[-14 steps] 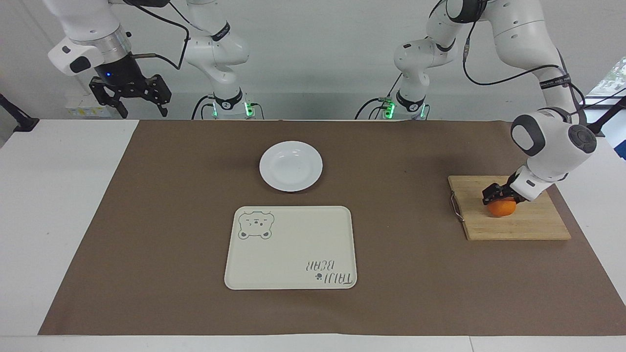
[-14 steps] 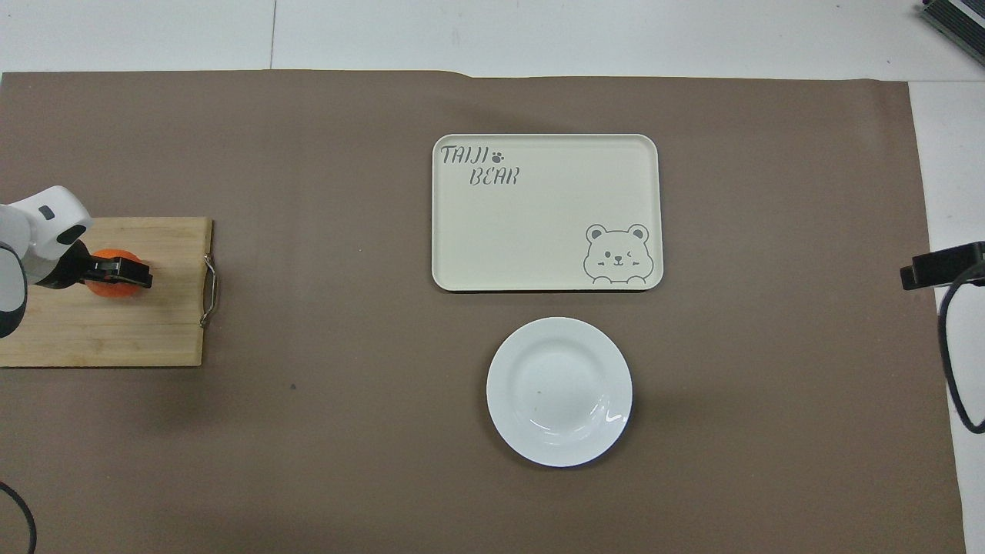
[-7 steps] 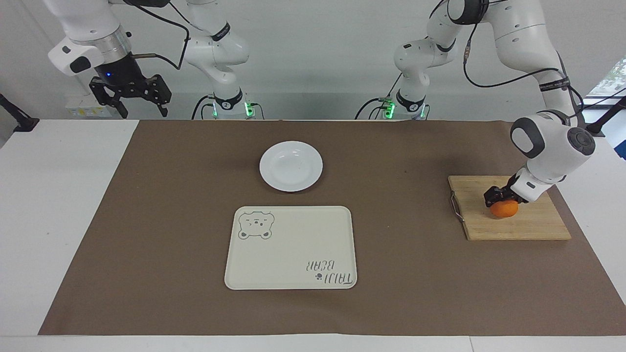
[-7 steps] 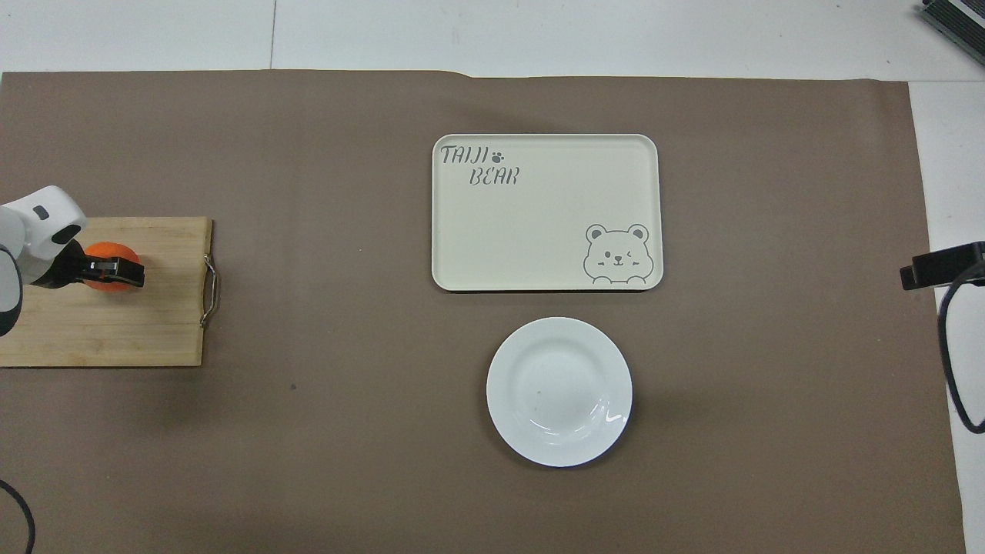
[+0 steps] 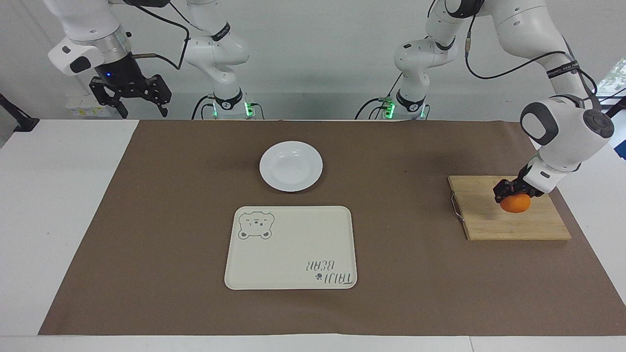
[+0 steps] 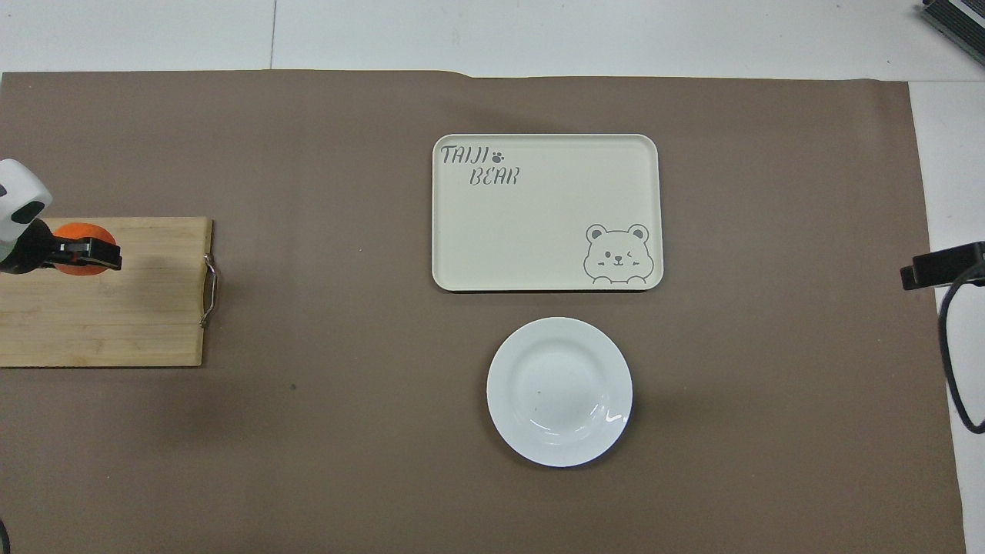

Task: Place orange and plate with both arms
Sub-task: 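Lift the orange off the board with the left gripper, then carry the orange over the white plate and lower it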

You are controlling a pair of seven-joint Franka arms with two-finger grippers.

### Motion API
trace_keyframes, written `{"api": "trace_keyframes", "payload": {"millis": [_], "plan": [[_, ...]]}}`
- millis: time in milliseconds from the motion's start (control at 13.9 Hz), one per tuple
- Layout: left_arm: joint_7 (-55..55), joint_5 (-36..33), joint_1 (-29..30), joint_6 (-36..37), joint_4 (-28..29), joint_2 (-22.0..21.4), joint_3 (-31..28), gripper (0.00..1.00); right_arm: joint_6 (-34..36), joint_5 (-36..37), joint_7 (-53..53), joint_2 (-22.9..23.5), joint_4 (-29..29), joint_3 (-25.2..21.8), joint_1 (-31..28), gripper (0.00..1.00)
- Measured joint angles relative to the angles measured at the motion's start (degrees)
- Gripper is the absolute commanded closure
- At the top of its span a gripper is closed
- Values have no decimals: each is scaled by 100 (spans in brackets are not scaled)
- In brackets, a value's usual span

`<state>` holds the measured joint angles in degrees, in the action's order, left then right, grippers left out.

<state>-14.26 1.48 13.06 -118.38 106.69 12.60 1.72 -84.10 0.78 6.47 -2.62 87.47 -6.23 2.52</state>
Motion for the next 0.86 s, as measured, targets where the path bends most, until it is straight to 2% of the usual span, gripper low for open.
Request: {"api": "trace_keyframes", "payload": {"millis": [648, 865], "plan": [[770, 0, -224, 1608, -825, -814, 104, 100, 0, 0, 0, 0, 0, 0, 0, 0], [924, -11, -417, 1928, -1034, -929, 137, 100, 0, 0, 0, 0, 0, 0, 0, 0]]}}
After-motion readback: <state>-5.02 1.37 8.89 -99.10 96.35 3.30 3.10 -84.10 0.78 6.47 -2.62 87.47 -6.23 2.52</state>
